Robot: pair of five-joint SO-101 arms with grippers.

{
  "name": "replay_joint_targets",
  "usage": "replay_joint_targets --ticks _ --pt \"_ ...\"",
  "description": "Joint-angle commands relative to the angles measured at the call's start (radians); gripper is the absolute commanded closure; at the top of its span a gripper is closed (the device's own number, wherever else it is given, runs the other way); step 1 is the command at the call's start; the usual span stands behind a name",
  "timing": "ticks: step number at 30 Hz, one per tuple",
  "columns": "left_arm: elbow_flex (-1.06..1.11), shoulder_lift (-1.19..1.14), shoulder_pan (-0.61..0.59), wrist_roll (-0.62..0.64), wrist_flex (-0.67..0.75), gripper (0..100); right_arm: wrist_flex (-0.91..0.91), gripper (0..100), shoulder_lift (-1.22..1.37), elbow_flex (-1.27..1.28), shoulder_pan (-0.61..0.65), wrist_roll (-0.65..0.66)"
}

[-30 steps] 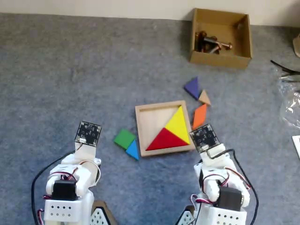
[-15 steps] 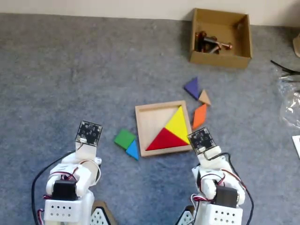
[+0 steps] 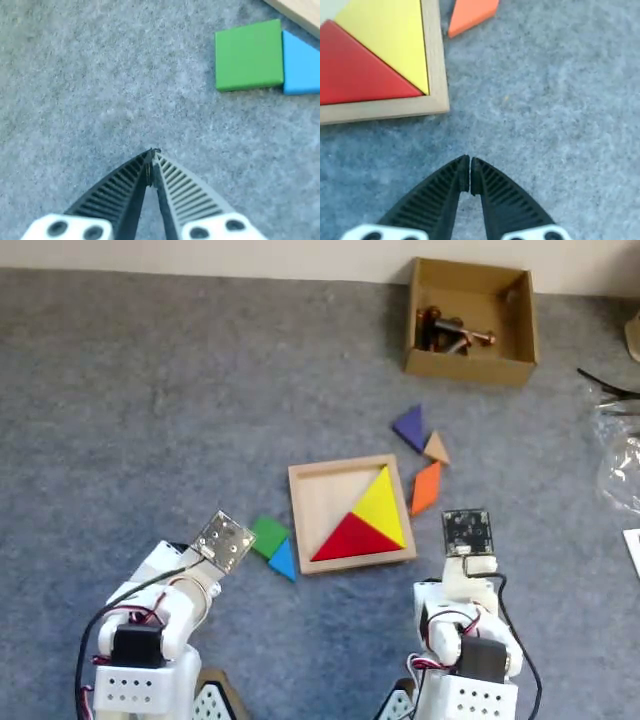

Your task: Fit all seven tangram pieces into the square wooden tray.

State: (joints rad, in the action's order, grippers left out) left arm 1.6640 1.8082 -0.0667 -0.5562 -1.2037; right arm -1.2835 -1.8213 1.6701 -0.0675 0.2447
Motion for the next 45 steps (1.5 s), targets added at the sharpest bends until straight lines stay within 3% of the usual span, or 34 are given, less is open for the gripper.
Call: replay_joint_targets --ticks 1,6,13,18,24,31,45 --pt "-0.119 0.007 -0.054 -0.006 0.017 99 0.028 99.4 -0.015 0.090 -0.004 -0.014" --pt "-0.237 0.004 -0.065 -0.005 0.011 99 0.053 99.4 -0.015 0.114 0.005 -0.149" --pt "-0.335 0.001 -0.065 -0.003 -0.107 99 0.036 99.4 -0.015 0.114 0.028 -0.155" --pt "-0.357 -0.048 -0.065 -0.005 -0.115 99 0.036 99.4 -0.015 0.114 0.028 -0.157" --pt "-0.513 -0.420 -0.058 -0.002 -0.035 99 0.036 99.4 -0.015 0.114 0.028 -0.157" --pt "-0.733 -0.886 0.067 0.150 -0.002 99 0.036 99.4 -0.015 0.114 0.028 -0.157" --pt "-1.020 -1.431 0.145 0.227 0.092 99 0.036 99.4 -0.015 0.114 0.028 -0.157"
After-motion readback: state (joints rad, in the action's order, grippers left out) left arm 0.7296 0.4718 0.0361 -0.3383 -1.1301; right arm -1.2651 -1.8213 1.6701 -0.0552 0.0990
